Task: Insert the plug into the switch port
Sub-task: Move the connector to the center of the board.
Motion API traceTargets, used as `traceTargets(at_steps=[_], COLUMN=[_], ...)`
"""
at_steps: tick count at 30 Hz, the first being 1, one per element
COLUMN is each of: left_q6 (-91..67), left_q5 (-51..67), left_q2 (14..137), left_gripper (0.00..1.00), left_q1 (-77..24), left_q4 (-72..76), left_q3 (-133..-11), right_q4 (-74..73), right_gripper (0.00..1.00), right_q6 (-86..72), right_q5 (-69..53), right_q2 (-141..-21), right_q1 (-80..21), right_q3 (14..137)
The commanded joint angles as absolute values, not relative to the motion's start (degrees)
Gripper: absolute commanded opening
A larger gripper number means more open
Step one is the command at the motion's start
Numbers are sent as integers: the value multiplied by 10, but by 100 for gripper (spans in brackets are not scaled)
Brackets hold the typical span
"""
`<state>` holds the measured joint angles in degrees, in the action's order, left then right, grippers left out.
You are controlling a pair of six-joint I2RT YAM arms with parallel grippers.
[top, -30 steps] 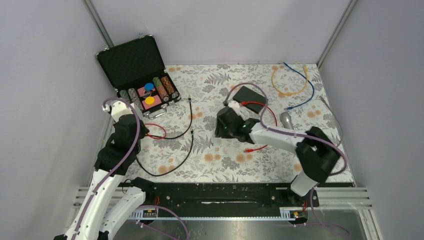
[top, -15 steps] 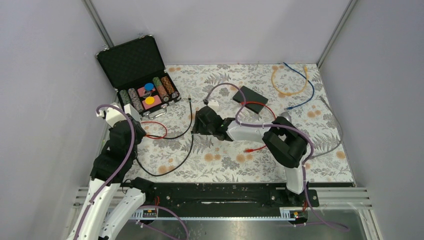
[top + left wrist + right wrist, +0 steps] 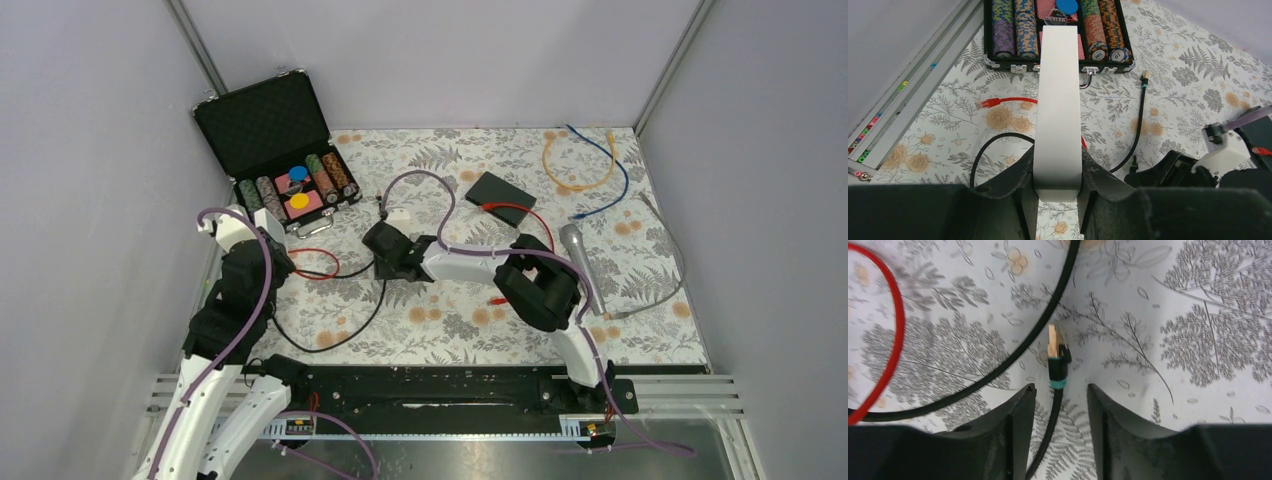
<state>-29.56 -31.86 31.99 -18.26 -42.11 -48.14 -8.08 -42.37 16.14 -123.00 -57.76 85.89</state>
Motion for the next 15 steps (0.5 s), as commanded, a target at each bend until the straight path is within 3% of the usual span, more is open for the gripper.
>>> traceTargets(at_steps=[1,3,6,7,12,15], left_q6=[-292,-292,-300,-316,-409,-458], left_q5=[-292,-269,-207,-120,105,197], left_q2=[323,326,337,348,386,428], left_gripper=[0,0,0,0,0,0], left_q1=[-179,-179,-180,-180,-180,-185], left_q4=[-373,-368,-358,-352,-268,-192], left_q3=[-480,-478,-478,-481,-439,-407], right_q4=[-208,-205,-124,-22,203,291], right_gripper=[40,21,7,2,0,0], right_q6=[-373,-352,-308,-263,-66,90], right_q5=[248,275,300,287,227,211], right_q2=[-1242,-1219,-1134,-1041,-854,-795], right_q1=[-597,-596,-581,-550,-489,-487], right_q3=[889,855,747,633,453,404])
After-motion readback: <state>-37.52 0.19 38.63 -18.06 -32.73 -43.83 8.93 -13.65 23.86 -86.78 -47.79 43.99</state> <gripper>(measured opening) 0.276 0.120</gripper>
